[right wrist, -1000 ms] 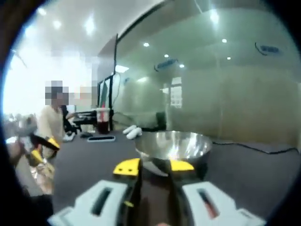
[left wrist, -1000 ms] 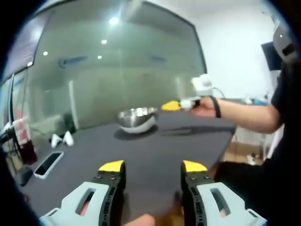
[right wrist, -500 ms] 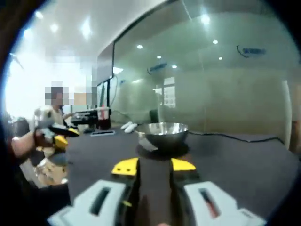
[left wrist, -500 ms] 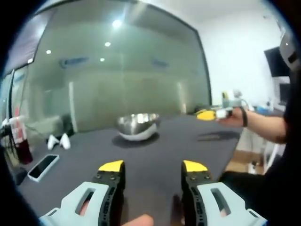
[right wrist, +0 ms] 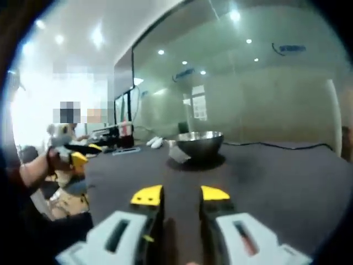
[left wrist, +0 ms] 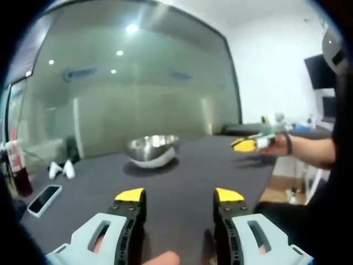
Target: Pick up the QQ candy scattered on the table and place it into the stainless steel bowl on the table
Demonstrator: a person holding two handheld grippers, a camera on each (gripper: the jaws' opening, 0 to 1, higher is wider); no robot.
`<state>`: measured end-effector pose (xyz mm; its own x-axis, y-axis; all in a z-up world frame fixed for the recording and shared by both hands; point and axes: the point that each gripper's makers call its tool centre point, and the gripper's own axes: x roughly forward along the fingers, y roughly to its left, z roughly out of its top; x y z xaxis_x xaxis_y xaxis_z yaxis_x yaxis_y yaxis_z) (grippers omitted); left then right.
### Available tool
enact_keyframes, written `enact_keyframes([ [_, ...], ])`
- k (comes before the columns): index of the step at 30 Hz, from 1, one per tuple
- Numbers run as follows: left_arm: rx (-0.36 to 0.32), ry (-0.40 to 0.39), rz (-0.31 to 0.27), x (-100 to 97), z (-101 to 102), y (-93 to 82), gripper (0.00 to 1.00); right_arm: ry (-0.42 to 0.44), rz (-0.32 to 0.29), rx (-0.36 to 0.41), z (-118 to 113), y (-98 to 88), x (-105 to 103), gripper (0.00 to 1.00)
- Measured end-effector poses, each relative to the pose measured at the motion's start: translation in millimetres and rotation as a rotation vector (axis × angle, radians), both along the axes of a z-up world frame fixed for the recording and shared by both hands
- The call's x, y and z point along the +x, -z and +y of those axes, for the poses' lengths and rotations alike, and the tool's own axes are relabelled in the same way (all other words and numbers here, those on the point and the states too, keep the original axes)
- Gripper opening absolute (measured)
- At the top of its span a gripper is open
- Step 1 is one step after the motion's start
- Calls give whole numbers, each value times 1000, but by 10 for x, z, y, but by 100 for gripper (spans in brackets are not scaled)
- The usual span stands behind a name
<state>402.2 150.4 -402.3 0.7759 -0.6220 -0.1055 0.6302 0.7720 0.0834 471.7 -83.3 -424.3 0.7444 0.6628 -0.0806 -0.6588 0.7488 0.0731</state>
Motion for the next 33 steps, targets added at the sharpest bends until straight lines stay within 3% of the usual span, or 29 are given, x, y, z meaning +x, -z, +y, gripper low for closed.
enact_keyframes([
  [17,40,27,0,-69,-17,25,49,-23,4,-20,83,7,-59,24],
  [33,47,2,-8,-21,44,48,49,-14,13,-9,83,44,-53,23],
])
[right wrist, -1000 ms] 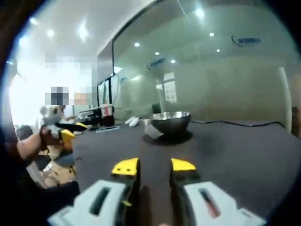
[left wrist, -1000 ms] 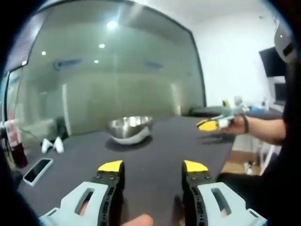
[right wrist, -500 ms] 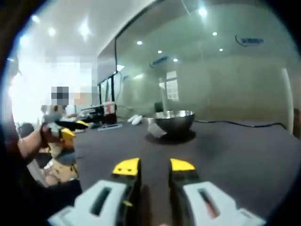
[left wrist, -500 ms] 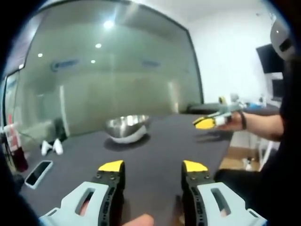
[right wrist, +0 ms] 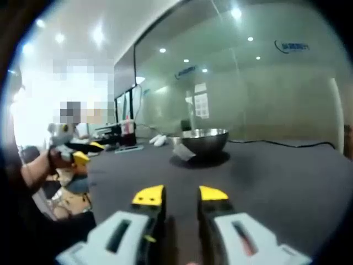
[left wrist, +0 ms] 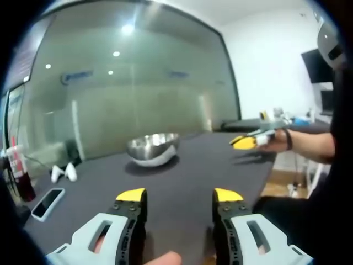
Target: Pick up the QQ candy scattered on the table and place it into the stainless steel bowl on the table
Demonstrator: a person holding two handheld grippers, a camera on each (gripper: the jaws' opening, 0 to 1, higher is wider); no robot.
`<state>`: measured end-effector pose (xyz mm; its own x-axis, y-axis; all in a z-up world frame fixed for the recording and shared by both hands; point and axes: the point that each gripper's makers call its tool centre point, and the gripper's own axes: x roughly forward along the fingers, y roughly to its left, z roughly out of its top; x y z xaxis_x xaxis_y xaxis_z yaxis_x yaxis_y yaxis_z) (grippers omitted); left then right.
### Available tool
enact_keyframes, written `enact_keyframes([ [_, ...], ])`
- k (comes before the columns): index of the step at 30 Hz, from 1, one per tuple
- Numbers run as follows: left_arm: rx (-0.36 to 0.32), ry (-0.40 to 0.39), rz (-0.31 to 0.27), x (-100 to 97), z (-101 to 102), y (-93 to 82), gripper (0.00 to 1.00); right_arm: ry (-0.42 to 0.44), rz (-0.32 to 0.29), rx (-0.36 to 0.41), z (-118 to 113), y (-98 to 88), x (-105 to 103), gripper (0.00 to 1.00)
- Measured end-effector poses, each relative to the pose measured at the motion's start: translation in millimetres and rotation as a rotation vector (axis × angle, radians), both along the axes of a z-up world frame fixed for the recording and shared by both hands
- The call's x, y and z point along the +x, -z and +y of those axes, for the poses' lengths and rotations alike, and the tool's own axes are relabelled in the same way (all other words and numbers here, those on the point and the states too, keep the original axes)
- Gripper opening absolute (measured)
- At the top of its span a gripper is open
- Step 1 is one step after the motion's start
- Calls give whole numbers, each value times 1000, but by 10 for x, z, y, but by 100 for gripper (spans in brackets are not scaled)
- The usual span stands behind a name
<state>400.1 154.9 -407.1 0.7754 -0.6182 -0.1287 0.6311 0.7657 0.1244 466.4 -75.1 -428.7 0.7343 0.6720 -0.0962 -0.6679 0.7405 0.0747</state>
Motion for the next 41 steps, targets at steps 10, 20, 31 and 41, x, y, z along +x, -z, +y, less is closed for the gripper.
enact_keyframes([
  [10,22,-4,-6,-22,16,0,49,-2,-5,1,19,-13,-15,23],
  [20,20,-5,-10,-26,19,-16,49,-8,-10,-8,44,-18,-14,23],
  [31,21,1,-8,-17,3,-8,49,-6,-11,-10,32,-17,-23,23],
  [41,19,-3,-3,-26,24,17,49,-2,-8,-23,38,18,-24,23],
])
